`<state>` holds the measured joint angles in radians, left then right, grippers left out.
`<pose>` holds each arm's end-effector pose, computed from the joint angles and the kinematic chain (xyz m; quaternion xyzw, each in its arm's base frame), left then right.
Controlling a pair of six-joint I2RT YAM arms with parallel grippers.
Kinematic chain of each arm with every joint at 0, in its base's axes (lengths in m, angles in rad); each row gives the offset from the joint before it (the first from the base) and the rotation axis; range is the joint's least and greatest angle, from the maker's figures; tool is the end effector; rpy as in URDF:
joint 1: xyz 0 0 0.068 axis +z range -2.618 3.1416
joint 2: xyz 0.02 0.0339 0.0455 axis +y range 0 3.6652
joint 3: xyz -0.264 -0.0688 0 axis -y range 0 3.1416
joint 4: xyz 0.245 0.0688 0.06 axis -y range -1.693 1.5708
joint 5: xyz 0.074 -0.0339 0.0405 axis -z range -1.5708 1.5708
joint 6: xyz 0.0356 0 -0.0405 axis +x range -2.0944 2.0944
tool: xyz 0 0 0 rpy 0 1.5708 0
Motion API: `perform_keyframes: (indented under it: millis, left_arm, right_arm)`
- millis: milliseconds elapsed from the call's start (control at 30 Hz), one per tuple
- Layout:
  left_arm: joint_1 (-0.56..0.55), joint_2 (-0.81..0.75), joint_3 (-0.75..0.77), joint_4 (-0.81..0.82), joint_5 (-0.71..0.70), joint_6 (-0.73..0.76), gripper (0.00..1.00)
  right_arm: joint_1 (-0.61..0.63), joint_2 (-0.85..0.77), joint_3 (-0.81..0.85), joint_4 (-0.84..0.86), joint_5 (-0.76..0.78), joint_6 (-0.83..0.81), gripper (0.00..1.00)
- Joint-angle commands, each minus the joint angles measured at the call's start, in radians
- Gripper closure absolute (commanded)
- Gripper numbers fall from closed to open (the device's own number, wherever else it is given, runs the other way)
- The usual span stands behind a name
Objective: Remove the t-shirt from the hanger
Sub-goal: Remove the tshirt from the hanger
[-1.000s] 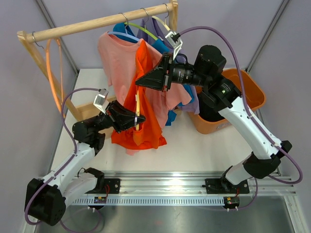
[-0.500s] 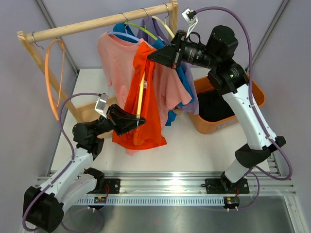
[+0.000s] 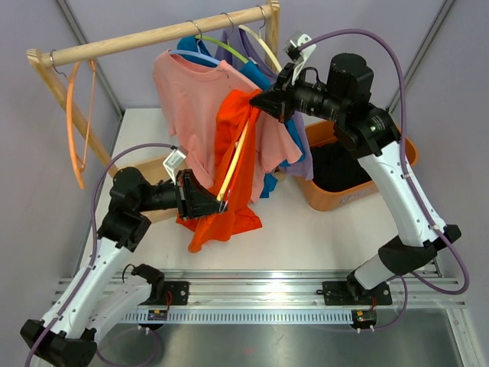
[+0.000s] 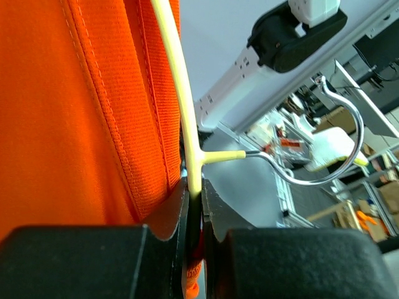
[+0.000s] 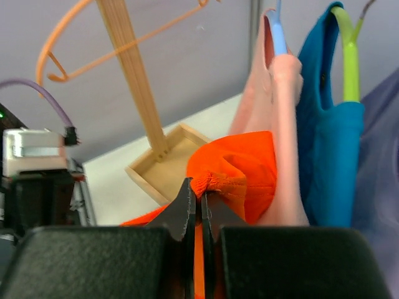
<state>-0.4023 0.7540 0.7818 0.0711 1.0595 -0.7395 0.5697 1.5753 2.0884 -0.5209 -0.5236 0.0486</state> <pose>0.1367 -0.0919 0.3700 0.2720 0.6339 -0.6311 0.3549 0.2515 0.1822 0.5492 -0.3528 0.6156 0.3820 0.5922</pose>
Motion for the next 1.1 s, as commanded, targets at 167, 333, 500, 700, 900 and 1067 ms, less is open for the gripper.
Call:
perform_keyframes:
  millis: [167, 333, 500, 700, 900, 1067]
  left_arm:
    - [-0.084, -0.031, 0.152, -0.527, 0.2, 0.092, 1.0]
    - [-0.118, -0.05, 0.244, -0.595, 0.266, 0.065, 1.0]
    - [-0.147, -0.035, 0.332, -0.72, 0.304, 0.097, 1.0]
    - [-0.246, 0.063, 0.447, -0.737, 0.309, 0.117, 1.0]
    - [-0.423, 0.203, 0.502, -0.706, 0.29, 0.124, 1.0]
    - [-0.472, 0.28, 0.638, -0.74, 0.278, 0.175, 1.0]
  right_arm:
    - [-0.054, -0.086, -0.062, 0.107, 0.344, -0.302, 1.0]
    - [-0.148, -0.049, -0.062, 0.039, 0.37, -0.308, 1.0]
    - [-0.232, -0.064, -0.057, 0.013, 0.349, -0.314, 1.0]
    - [-0.278, -0.092, -0.042, -0.051, 0.352, -0.316, 1.0]
    - [-0.286, -0.106, -0.008, -0.066, 0.335, -0.251, 1.0]
    - [-0.329, -0.118, -0.08, -0.093, 0.435, -0.283, 1.0]
